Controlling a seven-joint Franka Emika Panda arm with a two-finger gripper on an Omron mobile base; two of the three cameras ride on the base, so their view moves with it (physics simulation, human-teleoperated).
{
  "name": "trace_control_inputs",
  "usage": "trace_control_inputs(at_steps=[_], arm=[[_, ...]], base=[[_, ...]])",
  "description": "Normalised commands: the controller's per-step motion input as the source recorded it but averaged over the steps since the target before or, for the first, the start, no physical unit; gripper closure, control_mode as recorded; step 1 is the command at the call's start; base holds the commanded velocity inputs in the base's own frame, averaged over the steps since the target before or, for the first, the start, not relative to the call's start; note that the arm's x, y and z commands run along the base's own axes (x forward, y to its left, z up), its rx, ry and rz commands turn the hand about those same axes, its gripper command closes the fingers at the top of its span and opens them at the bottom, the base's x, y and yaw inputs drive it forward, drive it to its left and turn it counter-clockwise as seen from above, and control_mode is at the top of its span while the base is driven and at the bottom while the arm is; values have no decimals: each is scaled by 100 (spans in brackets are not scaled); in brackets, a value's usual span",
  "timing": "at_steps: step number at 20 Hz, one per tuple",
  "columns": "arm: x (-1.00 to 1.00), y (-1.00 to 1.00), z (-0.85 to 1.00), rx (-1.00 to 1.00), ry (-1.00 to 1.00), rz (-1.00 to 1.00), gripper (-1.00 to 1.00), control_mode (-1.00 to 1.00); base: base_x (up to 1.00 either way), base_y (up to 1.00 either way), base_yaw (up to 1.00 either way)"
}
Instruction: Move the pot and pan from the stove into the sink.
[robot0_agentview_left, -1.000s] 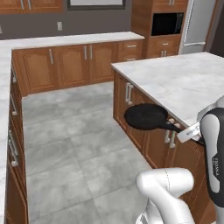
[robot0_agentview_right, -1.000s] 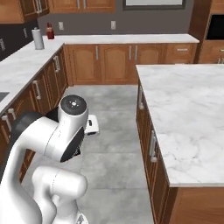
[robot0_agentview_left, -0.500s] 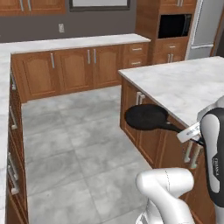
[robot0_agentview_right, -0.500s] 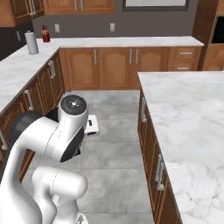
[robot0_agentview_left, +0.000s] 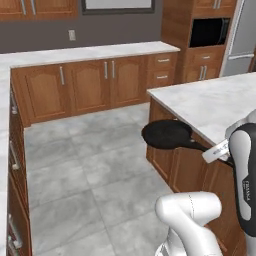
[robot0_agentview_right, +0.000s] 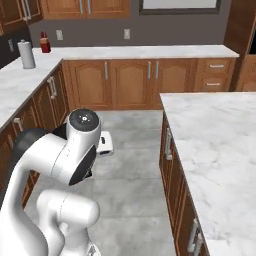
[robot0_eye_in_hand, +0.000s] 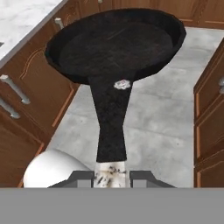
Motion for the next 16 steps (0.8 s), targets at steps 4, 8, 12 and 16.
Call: trace_control_inputs(at_steps=[4,8,12,16], arm=[[0,0,0,0,0,0,100,100],[0,0,0,0,0,0,100,100],[0,0,0,0,0,0,100,100],[0,0,0,0,0,0,100,100]], base=[[77,40,-3],[58,32,-4],[39,10,2],[1,-6,30]])
